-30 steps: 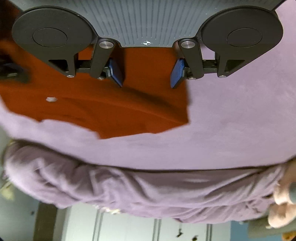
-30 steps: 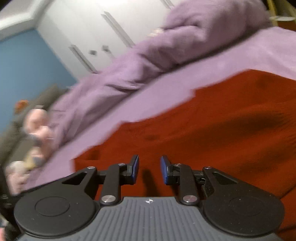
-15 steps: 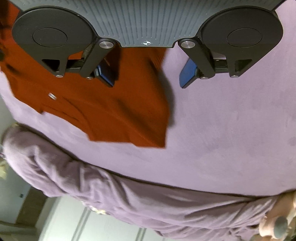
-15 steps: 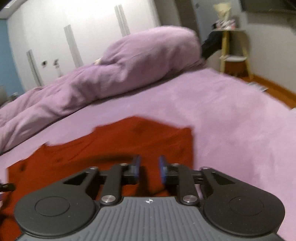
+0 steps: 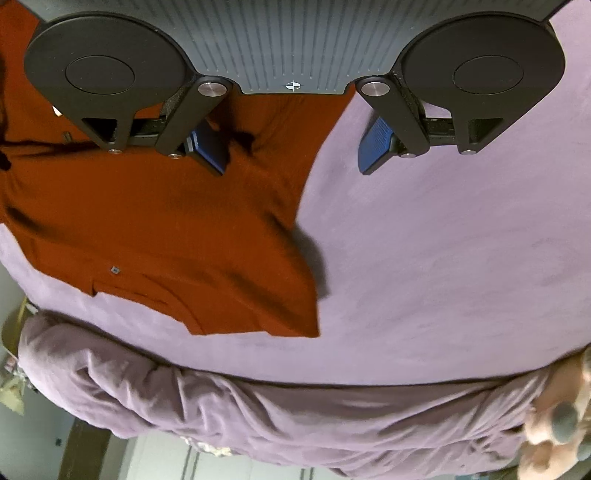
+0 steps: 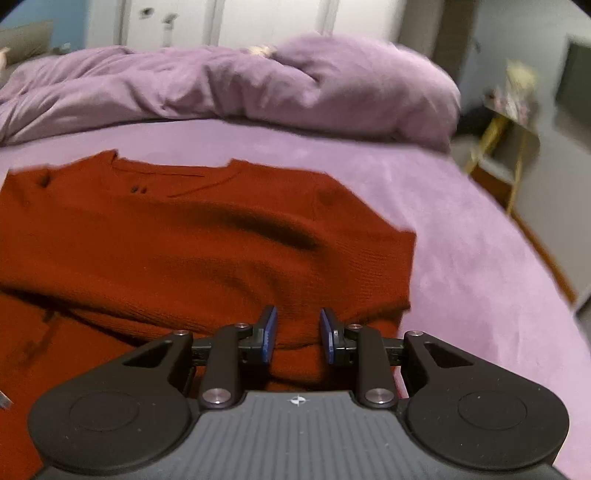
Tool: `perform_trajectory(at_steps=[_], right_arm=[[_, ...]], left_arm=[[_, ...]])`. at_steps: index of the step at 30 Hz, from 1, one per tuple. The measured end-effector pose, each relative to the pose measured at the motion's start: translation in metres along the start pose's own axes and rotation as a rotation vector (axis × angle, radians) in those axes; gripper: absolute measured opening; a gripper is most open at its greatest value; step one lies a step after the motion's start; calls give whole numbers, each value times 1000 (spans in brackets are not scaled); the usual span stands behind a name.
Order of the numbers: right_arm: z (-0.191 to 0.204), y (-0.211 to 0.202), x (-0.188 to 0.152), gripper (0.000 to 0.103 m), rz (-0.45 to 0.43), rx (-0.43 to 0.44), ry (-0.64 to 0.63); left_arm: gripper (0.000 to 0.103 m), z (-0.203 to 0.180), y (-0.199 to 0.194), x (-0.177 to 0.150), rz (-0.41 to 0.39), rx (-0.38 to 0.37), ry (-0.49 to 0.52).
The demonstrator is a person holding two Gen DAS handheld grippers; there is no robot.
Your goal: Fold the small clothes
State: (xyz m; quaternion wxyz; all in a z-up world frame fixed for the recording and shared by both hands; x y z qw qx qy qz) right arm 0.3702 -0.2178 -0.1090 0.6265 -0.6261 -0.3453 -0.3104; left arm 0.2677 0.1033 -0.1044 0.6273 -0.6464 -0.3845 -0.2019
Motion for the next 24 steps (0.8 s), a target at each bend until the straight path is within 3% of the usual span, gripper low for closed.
perform_trajectory(at_steps=[2,3,4,6,10,13,15,17,19,21,22,24], right_arm=[[-13,-19,-7,28,63,59,162],[-18,-37,-17,33,77,114,198],[-24,-54,-28,46,81,163,224],[-40,-89,-51,54,50,221,256],[-83,-151,-95,65,40,187,259],[-97,-177,-112,65,61,204,239],[-99,-182,-115,65,85,156,205],[-102,-188,-117,65,117,133,198],[-103,-189,-118,64,136,168,228],[-100,-185,-125,56,182,186,236],[-98,-184,-129,47,208,194,240],[-96,-183,-135,42,234,193,245]], left_arm=[[82,5,-17,-7,17,-11,-25],[82,9,-30,-15,25,-22,-26],[82,12,-43,-24,31,-39,-17],[83,16,-67,-40,47,-61,24],[83,26,-116,-74,70,-100,115],[83,34,-134,-94,111,-83,132],[83,38,-139,-105,139,-70,126],[82,42,-143,-111,141,-52,92],[80,45,-147,-116,156,-80,39],[73,48,-148,-122,188,-111,-14],[73,48,-148,-128,199,-120,-36],[67,47,-151,-131,190,-122,-34]])
Point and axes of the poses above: each gripper's, at about its wrist camera, not at the fingertips, and y roughly the way its jaws point, z to its left, x to its top, the point moved 4 cm from there along y, roughly the way its jaws point, and after that the axes turned 9 degrees about -z, right-handed, at the moved point
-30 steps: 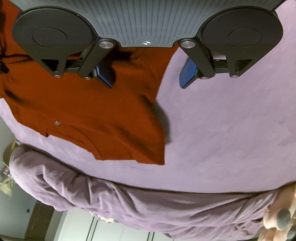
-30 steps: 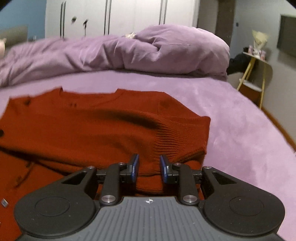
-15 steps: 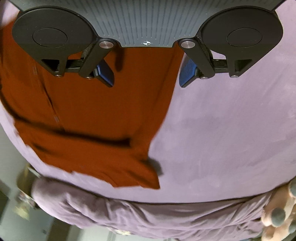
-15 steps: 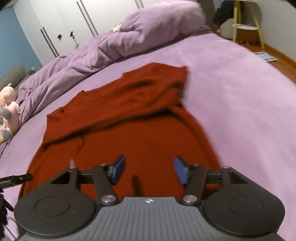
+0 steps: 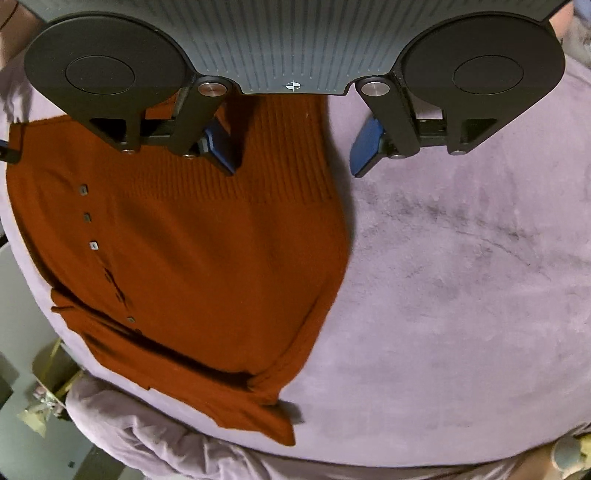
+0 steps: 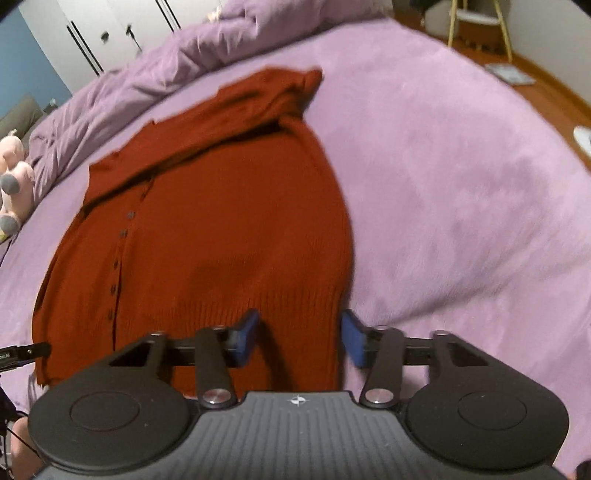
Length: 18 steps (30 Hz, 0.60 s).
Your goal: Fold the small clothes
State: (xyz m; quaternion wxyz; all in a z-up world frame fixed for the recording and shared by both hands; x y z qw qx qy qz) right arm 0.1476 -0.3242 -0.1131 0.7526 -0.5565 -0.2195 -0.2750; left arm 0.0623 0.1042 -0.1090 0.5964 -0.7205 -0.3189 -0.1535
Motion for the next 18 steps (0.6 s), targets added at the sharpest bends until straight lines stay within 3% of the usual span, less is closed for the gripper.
perform_trajectory(at_steps=[1,3,5,6,8,13,16,18], right_arm=[[-1,0,-2,37,9,1,10],[-7,1,-4,27,28,2,45],[-13,2,-5,13,51,30,90],[-14,3,-5,10,64,46,109],[-15,6,-4,5,81,82,148],[-13,8,22,5,67,263,339],[2,8,60,5,-24,305,319],[13,11,85,5,-88,320,300]], left_arm=[[63,0,-1,0,2,-1,7],[42,2,-3,2,12,-23,-17],[30,3,-2,3,35,-58,-48],[20,3,0,4,45,-63,-49],[10,1,3,5,52,-89,-46],[9,-5,-9,25,7,-222,-115],[9,-8,-16,60,-81,-279,-191],[9,-10,-17,86,-154,-279,-209]])
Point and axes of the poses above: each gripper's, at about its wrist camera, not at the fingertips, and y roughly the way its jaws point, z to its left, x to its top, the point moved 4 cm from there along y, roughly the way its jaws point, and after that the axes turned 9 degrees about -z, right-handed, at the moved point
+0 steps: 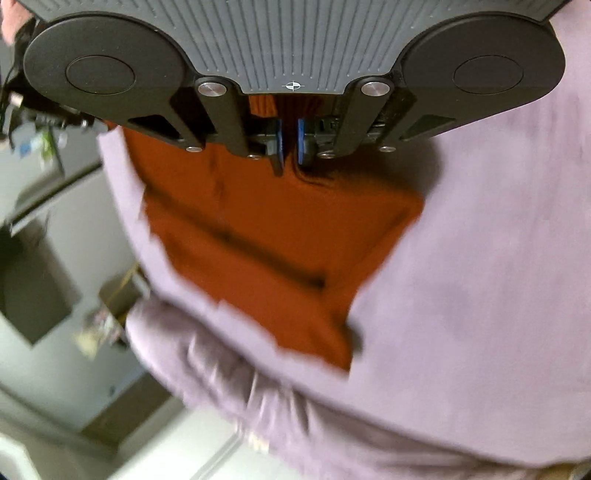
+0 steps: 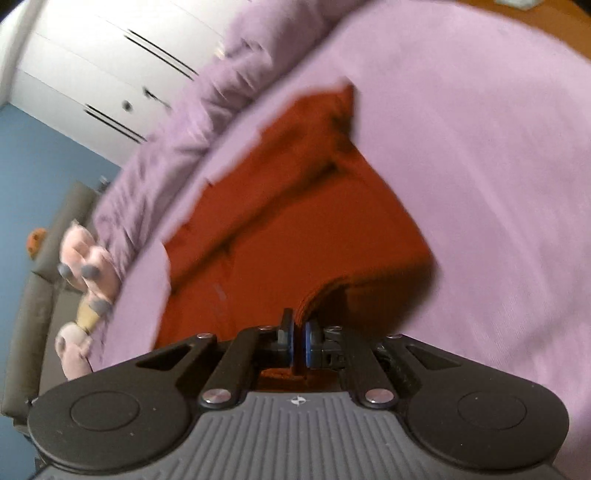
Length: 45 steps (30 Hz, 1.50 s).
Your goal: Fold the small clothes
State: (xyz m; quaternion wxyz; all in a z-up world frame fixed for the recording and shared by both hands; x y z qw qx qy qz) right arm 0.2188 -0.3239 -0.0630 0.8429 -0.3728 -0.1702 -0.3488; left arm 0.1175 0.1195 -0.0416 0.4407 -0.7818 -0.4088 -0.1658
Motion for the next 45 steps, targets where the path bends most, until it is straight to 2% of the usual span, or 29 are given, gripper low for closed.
perform_trajectory(at_steps=[2,5,10,11,13,14,15,16,18,20,22,25,28,30,32,33,34,35,36,38,42,45], right_arm=[[14,14,19,5,-60,3,-46],[22,46,37,5,-110,-65,-119],[21,85,38,7,-95,-185,-294],[18,84,38,9,-102,-187,-309],[11,71,43,12,-167,-161,-320],[7,65,46,16,-199,-160,-326],[5,62,48,25,-226,-171,-342],[2,58,49,31,-244,-187,-370],[-2,60,48,33,-213,-180,-423],[-6,69,46,39,-172,-197,-462],[-5,77,42,41,-151,-214,-515],[1,92,38,48,-131,-205,-594],[10,106,33,53,-105,-182,-659],[11,111,32,53,-94,-165,-657],[10,115,32,48,-89,-168,-657],[11,115,32,38,-91,-167,-658],[11,115,32,24,-94,-169,-663],[11,115,31,9,-93,-170,-673],[12,115,29,8,-89,-168,-680],[14,112,26,7,-89,-155,-693],[29,93,30,7,-145,-100,-693],[43,75,45,6,-206,-34,-649]], left_arm=[[9,-7,11,22,-60,25,22],[9,-11,38,40,-92,92,77],[15,-3,84,36,-27,197,155],[18,0,88,35,-13,209,154],[19,7,87,37,-36,218,147],[23,10,82,39,-72,216,154],[36,13,76,42,-113,221,169],[42,15,72,44,-145,231,180],[53,18,71,48,-152,216,219],[57,16,79,45,-83,175,258],[59,12,92,38,-30,163,308],[60,8,104,31,-8,170,374],[62,7,115,29,5,168,390],[59,8,117,29,11,159,396],[55,9,116,30,11,163,391],[45,9,116,30,5,170,393],[38,8,115,31,-2,177,399],[27,7,114,31,-9,190,409],[18,7,113,31,-16,202,420],[10,4,111,32,-19,199,436],[9,-10,98,37,-28,138,467],[9,-23,83,53,-72,71,439]])
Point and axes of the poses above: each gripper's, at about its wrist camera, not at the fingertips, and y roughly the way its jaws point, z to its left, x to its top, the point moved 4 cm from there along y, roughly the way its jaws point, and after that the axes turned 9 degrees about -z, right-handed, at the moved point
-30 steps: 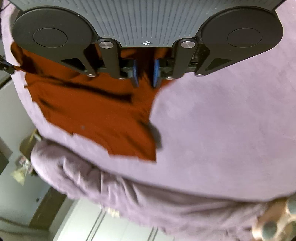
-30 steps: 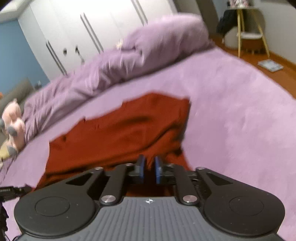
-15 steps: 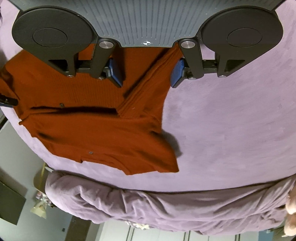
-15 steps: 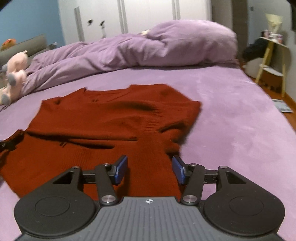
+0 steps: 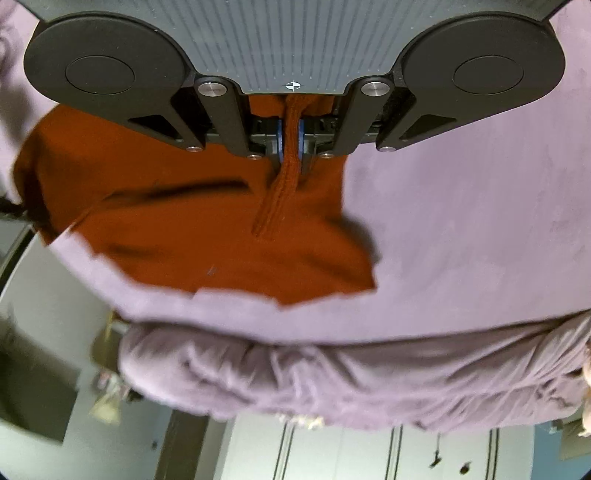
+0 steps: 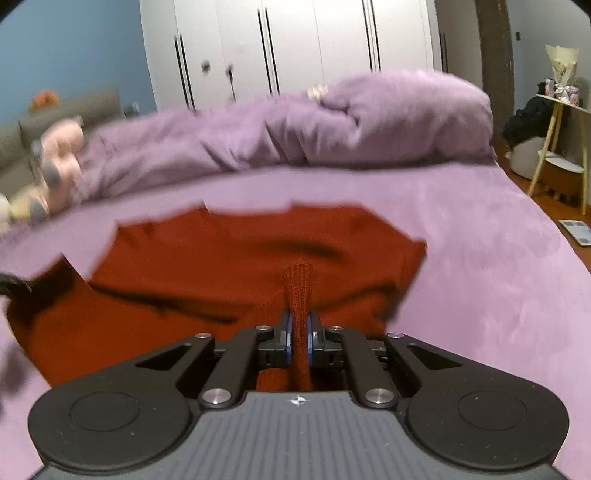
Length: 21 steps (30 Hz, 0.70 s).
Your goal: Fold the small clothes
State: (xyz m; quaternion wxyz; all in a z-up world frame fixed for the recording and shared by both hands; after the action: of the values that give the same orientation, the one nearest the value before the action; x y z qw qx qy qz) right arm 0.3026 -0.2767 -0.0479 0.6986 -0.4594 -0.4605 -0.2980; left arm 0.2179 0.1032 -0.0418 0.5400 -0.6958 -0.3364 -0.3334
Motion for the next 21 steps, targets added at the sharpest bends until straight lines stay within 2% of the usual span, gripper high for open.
perform_trajectory(at_steps=[4,6,8,10,13,17,18,21], right_arm=[[-10,0,36,6,-107,-25,71],[-19,14,48,6,-123,-68,101],[-26,36,52,6,-114,-112,102],[-37,61,50,6,-87,-147,130],[-46,93,38,6,-16,-173,143],[-50,115,15,7,70,-174,110],[-50,115,11,7,76,-173,109],[-52,113,6,10,95,-158,118]], left_arm=[[9,5,-7,40,-100,-31,-75],[9,10,1,57,-143,5,-67],[9,16,20,68,-150,45,-60],[9,25,46,71,-125,67,-90],[9,33,81,59,-56,71,-119],[11,31,106,32,34,41,-93],[20,30,108,27,42,39,-82],[30,32,109,20,44,21,-58]])
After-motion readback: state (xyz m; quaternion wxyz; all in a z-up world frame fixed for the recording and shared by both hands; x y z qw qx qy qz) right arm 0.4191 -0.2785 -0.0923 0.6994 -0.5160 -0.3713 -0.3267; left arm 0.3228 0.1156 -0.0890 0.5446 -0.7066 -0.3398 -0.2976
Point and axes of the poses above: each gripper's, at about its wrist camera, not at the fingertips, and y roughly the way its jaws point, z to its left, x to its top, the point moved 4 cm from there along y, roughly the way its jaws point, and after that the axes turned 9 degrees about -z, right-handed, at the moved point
